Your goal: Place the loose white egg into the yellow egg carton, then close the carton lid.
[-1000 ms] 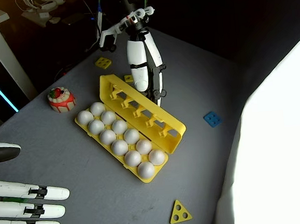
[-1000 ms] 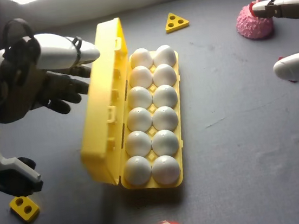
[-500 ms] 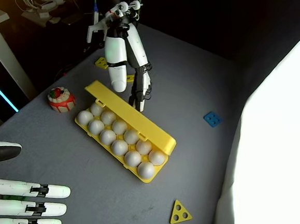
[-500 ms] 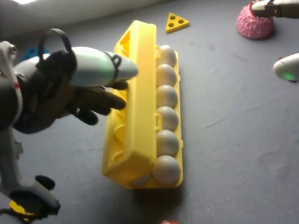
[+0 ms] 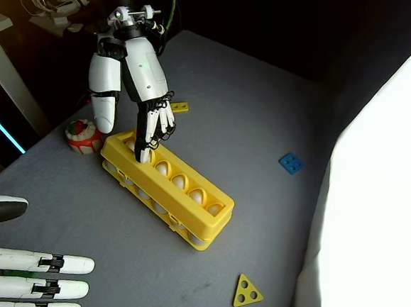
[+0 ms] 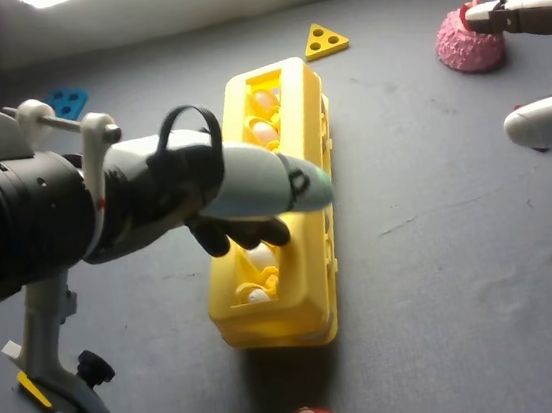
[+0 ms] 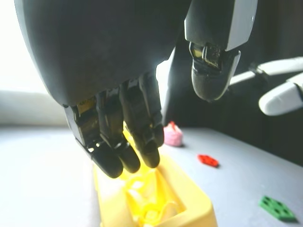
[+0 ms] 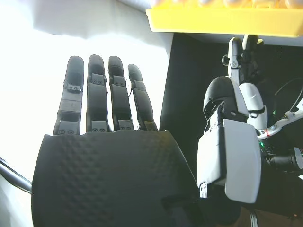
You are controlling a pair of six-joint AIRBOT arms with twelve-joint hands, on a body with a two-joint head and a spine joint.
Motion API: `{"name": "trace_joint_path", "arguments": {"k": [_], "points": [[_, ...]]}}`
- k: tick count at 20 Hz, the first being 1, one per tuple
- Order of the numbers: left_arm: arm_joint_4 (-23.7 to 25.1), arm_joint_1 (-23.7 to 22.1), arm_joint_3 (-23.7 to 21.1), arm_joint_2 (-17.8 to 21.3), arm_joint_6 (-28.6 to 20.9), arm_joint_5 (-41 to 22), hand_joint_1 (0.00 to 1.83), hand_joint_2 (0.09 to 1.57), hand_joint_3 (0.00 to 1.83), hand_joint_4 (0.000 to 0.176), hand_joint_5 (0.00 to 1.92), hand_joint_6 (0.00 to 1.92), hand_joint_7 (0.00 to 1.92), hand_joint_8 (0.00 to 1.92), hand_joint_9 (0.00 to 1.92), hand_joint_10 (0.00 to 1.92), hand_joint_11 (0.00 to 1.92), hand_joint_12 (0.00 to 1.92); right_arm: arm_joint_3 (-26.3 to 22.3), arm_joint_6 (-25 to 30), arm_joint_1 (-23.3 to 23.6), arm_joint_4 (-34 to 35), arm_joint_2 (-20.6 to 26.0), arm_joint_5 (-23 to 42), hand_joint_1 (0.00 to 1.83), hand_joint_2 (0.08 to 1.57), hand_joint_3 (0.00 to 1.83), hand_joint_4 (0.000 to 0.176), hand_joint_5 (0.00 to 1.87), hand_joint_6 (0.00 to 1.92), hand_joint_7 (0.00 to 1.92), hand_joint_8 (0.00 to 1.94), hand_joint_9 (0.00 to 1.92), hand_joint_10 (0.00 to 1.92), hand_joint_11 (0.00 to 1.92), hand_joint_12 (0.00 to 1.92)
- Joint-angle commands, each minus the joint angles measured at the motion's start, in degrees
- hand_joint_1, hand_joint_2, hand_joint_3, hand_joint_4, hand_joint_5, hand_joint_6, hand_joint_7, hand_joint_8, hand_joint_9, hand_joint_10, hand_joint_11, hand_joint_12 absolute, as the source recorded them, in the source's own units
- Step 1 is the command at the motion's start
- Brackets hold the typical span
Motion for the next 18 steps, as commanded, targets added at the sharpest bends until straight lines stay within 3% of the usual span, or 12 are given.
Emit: {"name": "trace_joint_path", "arguments": {"k": [1, 5, 6, 8, 10, 15, 17, 18], "points": [[0.0, -0.6, -0.3, -0.6, 1.9, 3.7, 0.21, 1.35, 0.00, 0.018, 0.46, 0.01, 0.61, 0.02, 0.21, 0.85, 0.00, 1.55, 0.0, 0.3, 0.5, -0.1, 0.3, 7.0, 0.22, 1.11, 0.00, 0.000, 0.20, 0.00, 0.22, 0.00, 0.21, 0.00, 0.00, 0.41], [-0.4, 1.0, -1.1, -1.1, 3.8, 4.8, 0.19, 1.36, 0.00, 0.020, 0.43, 0.00, 0.59, 0.01, 0.21, 0.78, 0.00, 1.55, 0.0, 0.3, 0.5, -0.1, 0.3, 7.0, 0.26, 1.10, 0.00, 0.000, 0.20, 0.00, 0.23, 0.00, 0.22, 0.00, 0.00, 0.55], [-0.4, 1.6, -1.2, -1.2, 3.9, 5.1, 0.20, 1.36, 0.00, 0.027, 0.40, 0.00, 0.57, 0.00, 0.18, 0.76, 0.00, 1.55, 0.0, 0.3, 0.4, -0.1, 0.3, 7.0, 0.24, 1.11, 0.00, 0.000, 0.20, 0.00, 0.23, 0.00, 0.22, 0.00, 0.00, 0.56], [-0.4, 2.5, -1.3, -1.2, 4.4, 5.9, 0.22, 1.35, 0.00, 0.023, 0.42, 0.01, 0.58, 0.01, 0.20, 0.77, 0.00, 1.55, 0.0, 0.3, 0.4, -0.1, 0.3, 7.0, 0.20, 1.12, 0.00, 0.000, 0.20, 0.00, 0.24, 0.00, 0.24, 0.01, 0.00, 0.65], [-0.4, 2.9, -1.3, -1.2, 4.6, 6.1, 0.21, 1.36, 0.00, 0.013, 0.43, 0.01, 0.58, 0.01, 0.19, 0.76, 0.00, 1.54, 0.0, 0.3, 0.4, -0.1, 0.3, 7.0, 0.23, 1.11, 0.00, 0.000, 0.21, 0.00, 0.24, 0.00, 0.23, 0.00, 0.00, 0.58], [-0.4, 2.7, -1.1, -1.2, 5.6, 6.3, 0.19, 1.37, 0.00, 0.025, 0.43, 0.01, 0.61, 0.02, 0.23, 0.75, 0.00, 1.59, 0.0, 0.3, 0.4, -0.1, 0.3, 7.0, 0.22, 1.12, 0.00, 0.000, 0.20, 0.00, 0.22, 0.00, 0.19, 0.00, 0.00, 0.39], [-0.4, 1.6, -0.7, -1.2, 6.7, 6.0, 0.19, 1.37, 0.00, 0.029, 0.43, 0.01, 0.60, 0.02, 0.23, 0.75, 0.00, 1.59, -0.1, 0.3, 0.4, -0.1, 0.3, 7.0, 0.22, 1.11, 0.00, 0.000, 0.20, 0.00, 0.22, 0.00, 0.20, 0.00, 0.00, 0.41], [-0.4, 0.8, -0.4, -1.2, 7.6, 5.6, 0.20, 1.36, 0.00, 0.015, 0.45, 0.01, 0.61, 0.02, 0.23, 0.76, 0.00, 1.59, -0.1, 0.2, 0.4, -0.1, 0.3, 7.0, 0.22, 1.11, 0.00, 0.000, 0.21, 0.00, 0.23, 0.00, 0.21, 0.01, 0.00, 0.42]]}}
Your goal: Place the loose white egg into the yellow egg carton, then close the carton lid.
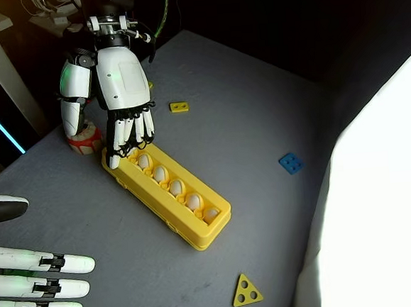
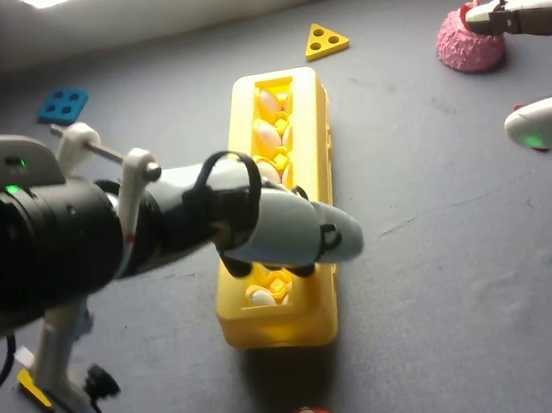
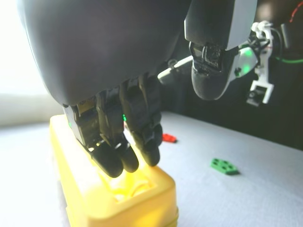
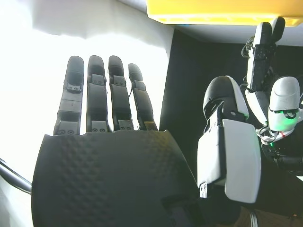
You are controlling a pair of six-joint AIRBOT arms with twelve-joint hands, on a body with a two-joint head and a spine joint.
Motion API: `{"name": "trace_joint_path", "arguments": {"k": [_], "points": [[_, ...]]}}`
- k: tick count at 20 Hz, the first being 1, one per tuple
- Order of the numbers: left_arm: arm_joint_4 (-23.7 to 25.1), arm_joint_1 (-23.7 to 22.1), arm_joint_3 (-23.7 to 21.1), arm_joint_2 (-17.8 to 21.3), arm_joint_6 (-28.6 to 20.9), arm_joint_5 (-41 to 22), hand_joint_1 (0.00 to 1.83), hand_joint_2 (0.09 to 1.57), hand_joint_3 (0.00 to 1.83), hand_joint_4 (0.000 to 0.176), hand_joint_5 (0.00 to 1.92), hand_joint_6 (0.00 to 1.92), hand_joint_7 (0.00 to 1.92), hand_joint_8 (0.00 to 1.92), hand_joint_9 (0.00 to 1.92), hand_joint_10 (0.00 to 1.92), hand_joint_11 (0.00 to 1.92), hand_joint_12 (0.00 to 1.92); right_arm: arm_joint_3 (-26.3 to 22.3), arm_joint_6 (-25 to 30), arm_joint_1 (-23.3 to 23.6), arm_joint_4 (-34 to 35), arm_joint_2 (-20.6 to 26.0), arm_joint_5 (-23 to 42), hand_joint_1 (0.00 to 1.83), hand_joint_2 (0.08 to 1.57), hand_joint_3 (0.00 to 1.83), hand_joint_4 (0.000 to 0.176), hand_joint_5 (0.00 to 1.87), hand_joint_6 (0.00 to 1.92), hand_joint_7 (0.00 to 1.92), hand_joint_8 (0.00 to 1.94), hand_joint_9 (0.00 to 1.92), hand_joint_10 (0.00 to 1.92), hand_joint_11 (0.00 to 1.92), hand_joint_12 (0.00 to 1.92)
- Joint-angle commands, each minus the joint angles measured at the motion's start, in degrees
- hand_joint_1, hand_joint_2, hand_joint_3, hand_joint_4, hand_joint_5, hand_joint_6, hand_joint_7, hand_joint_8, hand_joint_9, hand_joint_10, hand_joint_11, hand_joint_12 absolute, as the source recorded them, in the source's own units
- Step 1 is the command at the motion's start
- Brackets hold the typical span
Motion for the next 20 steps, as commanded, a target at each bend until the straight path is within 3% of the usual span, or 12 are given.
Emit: {"name": "trace_joint_path", "arguments": {"k": [1, 7, 10, 11, 12, 13, 15, 16, 17, 18, 19, 20], "points": [[0.9, -1.5, 0.4, -0.2, 0.5, 2.7, 0.20, 1.37, 0.00, 0.016, 0.44, 0.01, 0.60, 0.01, 0.21, 0.77, 0.00, 1.58, -0.1, 0.2, 0.4, 0.0, 0.3, 7.0, 0.24, 1.11, 0.00, 0.000, 0.21, 0.00, 0.23, 0.00, 0.21, 0.01, 0.00, 0.42], [0.9, -6.9, 4.3, -0.3, 7.4, 1.4, 0.21, 1.37, 0.00, 0.016, 0.44, 0.01, 0.60, 0.01, 0.20, 0.76, 0.00, 1.60, -0.1, 0.2, 0.3, 0.0, 0.3, 7.0, 0.20, 1.11, 0.00, 0.000, 0.19, 0.00, 0.23, 0.00, 0.22, 0.00, 0.00, 0.44], [0.8, -9.8, 8.5, -0.2, 15.6, 1.6, 0.16, 1.37, 0.00, 0.019, 0.45, 0.01, 0.62, 0.02, 0.20, 0.85, 0.00, 1.64, -0.1, 0.2, 0.3, 0.0, 0.3, 7.0, 0.23, 1.11, 0.00, 0.000, 0.32, 0.02, 0.38, 0.01, 0.33, 0.02, 0.00, 0.80], [0.4, -10.4, 9.4, -0.2, 18.2, 1.6, 0.12, 1.37, 0.00, 0.016, 0.48, 0.02, 0.65, 0.04, 0.24, 0.87, 0.00, 1.65, -0.1, 0.2, 0.3, 0.0, 0.3, 7.0, 0.23, 1.13, 0.01, 0.000, 0.43, 0.05, 0.52, 0.04, 0.44, 0.06, 0.00, 0.91], [0.1, -11.3, 11.0, -0.2, 21.6, 1.6, 0.11, 1.38, 0.00, 0.005, 0.57, 0.07, 0.67, 0.08, 0.21, 1.02, 0.00, 1.69, -0.1, 0.2, 0.3, 0.0, 0.3, 7.0, 0.23, 1.15, 0.00, 0.000, 0.69, 0.12, 0.80, 0.09, 0.70, 0.17, 0.00, 1.25], [0.7, -11.4, 11.6, -0.2, 21.6, 1.7, 0.11, 1.38, 0.00, 0.005, 0.57, 0.07, 0.67, 0.08, 0.21, 1.02, 0.00, 1.69, -0.1, 0.2, 0.3, 0.0, 0.3, 7.0, 0.23, 1.15, 0.00, 0.000, 0.69, 0.12, 0.80, 0.09, 0.70, 0.17, 0.00, 1.25], [1.1, -11.6, 13.2, -0.1, 21.6, 2.4, 0.11, 1.38, 0.00, 0.003, 0.56, 0.13, 0.54, 0.41, 0.19, 1.07, 0.00, 1.70, -0.1, 0.2, 0.3, 0.0, 0.3, 7.0, 0.23, 1.15, 0.00, 0.000, 0.71, 0.13, 0.83, 0.10, 0.72, 0.18, 0.00, 1.28], [2.1, -11.8, 13.7, -0.1, 21.6, 2.5, 0.18, 1.36, 0.00, 0.000, 0.66, 0.77, 0.60, 1.20, 0.45, 1.53, 0.23, 1.90, -0.1, 0.2, 0.3, 0.0, 0.3, 7.0, 0.15, 1.20, 0.00, 0.000, 0.86, 1.00, 0.96, 0.88, 0.71, 1.28, 0.41, 1.70], [2.9, -11.9, 14.1, -0.1, 21.6, 2.6, 0.18, 1.36, 0.00, 0.000, 0.66, 0.77, 0.60, 1.20, 0.45, 1.53, 0.23, 1.90, -0.1, 0.2, 0.3, 0.0, 0.3, 7.0, 0.15, 1.20, 0.00, 0.000, 0.86, 1.00, 0.96, 0.88, 0.71, 1.28, 0.41, 1.70], [3.6, -11.9, 14.4, -0.1, 21.6, 3.0, 0.13, 1.36, 0.00, 0.000, 0.73, 1.12, 0.73, 1.45, 0.60, 1.71, 0.37, 1.92, -0.1, 0.2, 0.3, 0.0, 0.3, 7.1, 0.03, 1.24, 0.01, 0.000, 0.94, 1.48, 1.07, 1.30, 0.90, 1.62, 0.68, 1.86], [4.9, -11.9, 14.8, 0.0, 21.6, 3.6, 0.05, 1.37, 0.00, 0.000, 0.78, 1.33, 0.84, 1.57, 0.70, 1.79, 0.49, 1.92, -0.1, 0.2, 0.3, 0.0, 0.3, 7.1, 0.00, 1.24, 0.00, 0.000, 1.04, 1.69, 1.21, 1.54, 1.09, 1.80, 0.94, 1.91], [6.3, -11.8, 15.0, 0.1, 21.6, 4.7, 0.01, 1.37, 0.00, 0.000, 0.88, 1.49, 1.00, 1.56, 0.87, 1.76, 0.67, 1.92, -0.1, 0.2, 0.3, 0.0, 0.3, 7.1, 0.00, 1.23, 0.00, 0.000, 1.11, 1.86, 1.30, 1.81, 1.26, 1.92, 1.25, 1.92]]}}
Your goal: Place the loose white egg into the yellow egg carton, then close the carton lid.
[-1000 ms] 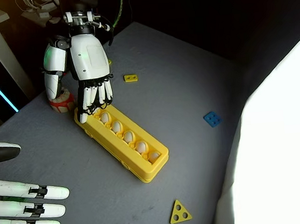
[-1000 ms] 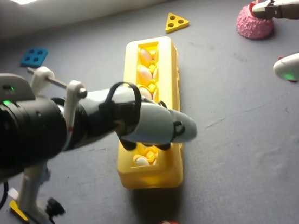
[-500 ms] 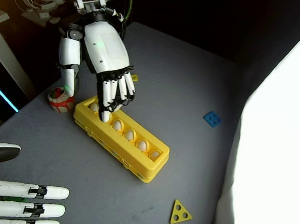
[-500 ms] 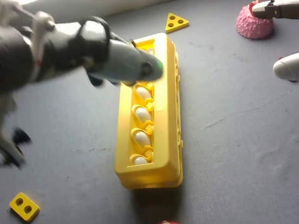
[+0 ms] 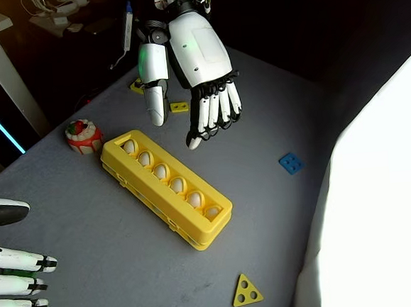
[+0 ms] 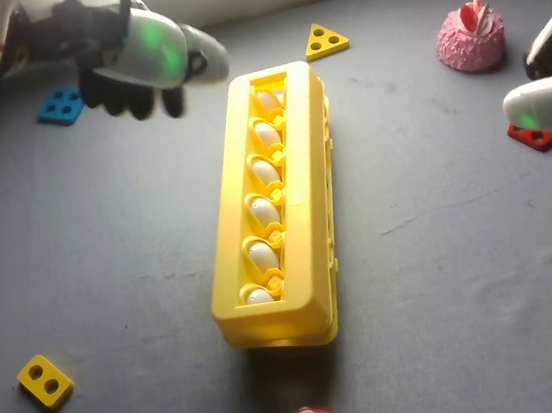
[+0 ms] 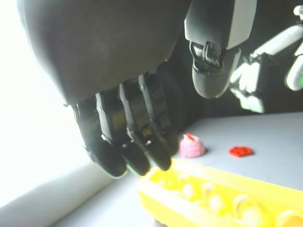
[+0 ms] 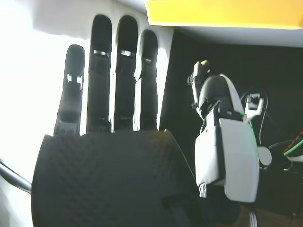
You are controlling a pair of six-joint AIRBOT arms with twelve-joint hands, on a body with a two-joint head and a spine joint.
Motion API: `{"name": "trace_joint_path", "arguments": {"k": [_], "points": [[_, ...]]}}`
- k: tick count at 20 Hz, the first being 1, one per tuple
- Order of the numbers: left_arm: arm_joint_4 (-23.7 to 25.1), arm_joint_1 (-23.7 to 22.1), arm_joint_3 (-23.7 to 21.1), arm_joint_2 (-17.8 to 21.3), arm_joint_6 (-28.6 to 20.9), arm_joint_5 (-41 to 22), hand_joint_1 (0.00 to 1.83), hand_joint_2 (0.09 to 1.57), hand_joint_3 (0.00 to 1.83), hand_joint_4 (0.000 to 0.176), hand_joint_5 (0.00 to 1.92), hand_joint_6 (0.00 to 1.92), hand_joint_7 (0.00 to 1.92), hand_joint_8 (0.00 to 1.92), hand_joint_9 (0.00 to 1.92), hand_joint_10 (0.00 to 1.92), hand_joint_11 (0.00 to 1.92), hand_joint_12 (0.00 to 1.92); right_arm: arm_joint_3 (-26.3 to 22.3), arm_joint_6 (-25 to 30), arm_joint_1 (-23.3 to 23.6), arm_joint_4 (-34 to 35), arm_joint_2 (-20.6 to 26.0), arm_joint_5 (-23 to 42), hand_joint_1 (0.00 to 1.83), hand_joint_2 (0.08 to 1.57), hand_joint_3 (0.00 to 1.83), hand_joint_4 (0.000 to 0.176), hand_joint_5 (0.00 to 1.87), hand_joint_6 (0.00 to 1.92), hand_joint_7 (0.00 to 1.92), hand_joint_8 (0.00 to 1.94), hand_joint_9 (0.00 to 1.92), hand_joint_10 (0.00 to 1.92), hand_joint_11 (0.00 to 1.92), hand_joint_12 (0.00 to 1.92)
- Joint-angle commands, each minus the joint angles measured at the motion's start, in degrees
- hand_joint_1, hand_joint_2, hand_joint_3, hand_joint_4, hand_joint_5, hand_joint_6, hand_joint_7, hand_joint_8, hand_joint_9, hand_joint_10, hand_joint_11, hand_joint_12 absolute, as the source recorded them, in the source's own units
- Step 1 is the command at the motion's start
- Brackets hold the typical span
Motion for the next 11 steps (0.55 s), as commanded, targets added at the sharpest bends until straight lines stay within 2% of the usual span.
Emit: {"name": "trace_joint_path", "arguments": {"k": [1, 2, 3, 4, 6, 11], "points": [[2.3, -0.8, 0.2, 0.3, -0.1, 5.0, 0.01, 1.37, 0.00, 0.000, 0.88, 1.50, 1.00, 1.56, 0.88, 1.76, 0.68, 1.92, 0.0, 0.2, 0.3, 0.0, 0.3, 6.8, 0.00, 1.23, 0.00, 0.000, 1.11, 1.87, 1.30, 1.82, 1.27, 1.92, 1.26, 1.92], [2.8, -0.7, 0.4, 0.3, -0.1, 5.7, 0.01, 1.36, 0.00, 0.000, 0.91, 1.62, 1.04, 1.64, 0.94, 1.84, 0.80, 1.92, 0.0, 0.2, 0.3, 0.0, 0.3, 6.8, 0.00, 1.24, 0.00, 0.000, 1.12, 1.91, 1.28, 1.92, 1.28, 1.92, 1.32, 1.92], [3.3, -0.8, 0.6, 0.3, -0.1, 5.9, 0.01, 1.36, 0.00, 0.000, 0.91, 1.62, 1.04, 1.64, 0.94, 1.84, 0.80, 1.92, 0.0, 0.2, 0.3, 0.0, 0.3, 6.8, 0.00, 1.24, 0.00, 0.000, 1.12, 1.91, 1.28, 1.92, 1.28, 1.92, 1.32, 1.92], [3.3, -0.9, 0.7, 0.3, -0.1, 6.0, 0.00, 1.36, 0.00, 0.000, 0.91, 1.73, 1.05, 1.71, 0.98, 1.90, 0.87, 1.92, 0.0, 0.2, 0.3, 0.0, 0.3, 6.8, 0.00, 1.25, 0.01, 0.000, 1.14, 1.92, 1.25, 1.94, 1.27, 1.92, 1.33, 1.92], [3.2, -1.3, 1.0, 0.3, -0.1, 6.0, 0.00, 1.37, 0.00, 0.000, 0.89, 1.81, 1.04, 1.78, 1.01, 1.92, 0.93, 1.92, 0.0, 0.1, 0.3, 0.0, 0.3, 6.8, 0.00, 1.26, 0.00, 0.000, 1.14, 1.92, 1.25, 1.94, 1.27, 1.92, 1.33, 1.92], [2.2, -1.3, 1.4, 0.4, -0.1, 5.9, 0.03, 1.37, 0.00, 0.000, 0.87, 1.76, 1.03, 1.78, 1.00, 1.92, 0.95, 1.92, 0.0, 0.1, 0.3, 0.0, 0.3, 6.8, 0.00, 1.26, 0.00, 0.000, 1.12, 1.92, 1.24, 1.94, 1.26, 1.92, 1.32, 1.92]]}}
